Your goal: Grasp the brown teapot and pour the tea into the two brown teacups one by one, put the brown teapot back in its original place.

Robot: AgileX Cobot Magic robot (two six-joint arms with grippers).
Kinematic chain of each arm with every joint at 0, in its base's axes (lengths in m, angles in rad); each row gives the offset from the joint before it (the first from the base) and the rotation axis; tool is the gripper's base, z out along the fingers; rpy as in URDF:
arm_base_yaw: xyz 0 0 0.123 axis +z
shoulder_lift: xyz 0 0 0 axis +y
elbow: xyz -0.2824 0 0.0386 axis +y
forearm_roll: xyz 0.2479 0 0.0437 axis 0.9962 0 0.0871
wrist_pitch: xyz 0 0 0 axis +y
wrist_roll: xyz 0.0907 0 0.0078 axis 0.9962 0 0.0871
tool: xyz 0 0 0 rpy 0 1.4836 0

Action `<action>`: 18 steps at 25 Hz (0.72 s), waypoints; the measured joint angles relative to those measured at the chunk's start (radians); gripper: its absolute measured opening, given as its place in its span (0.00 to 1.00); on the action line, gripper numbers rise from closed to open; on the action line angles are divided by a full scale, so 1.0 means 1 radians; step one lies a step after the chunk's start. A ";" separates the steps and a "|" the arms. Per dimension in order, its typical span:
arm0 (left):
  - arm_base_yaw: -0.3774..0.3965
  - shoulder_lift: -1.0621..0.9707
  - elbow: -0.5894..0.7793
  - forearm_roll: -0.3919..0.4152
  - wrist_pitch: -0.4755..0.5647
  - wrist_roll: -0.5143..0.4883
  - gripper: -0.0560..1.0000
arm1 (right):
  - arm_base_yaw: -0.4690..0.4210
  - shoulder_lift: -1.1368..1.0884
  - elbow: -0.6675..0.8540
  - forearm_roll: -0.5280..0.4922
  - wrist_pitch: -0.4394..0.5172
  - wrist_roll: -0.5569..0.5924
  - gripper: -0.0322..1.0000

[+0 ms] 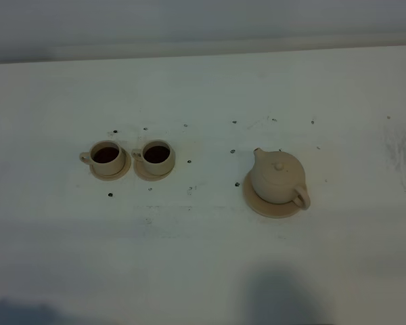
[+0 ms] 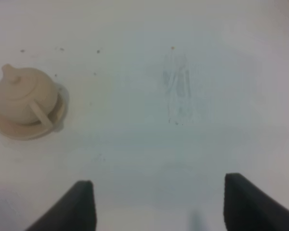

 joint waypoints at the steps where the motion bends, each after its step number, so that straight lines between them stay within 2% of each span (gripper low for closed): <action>1: 0.000 0.000 0.000 0.000 0.000 0.000 0.54 | 0.000 0.000 0.000 0.000 0.000 0.000 0.56; 18: 0.000 0.000 0.000 0.000 0.000 0.000 0.54 | 0.003 0.000 0.000 0.027 0.000 0.000 0.56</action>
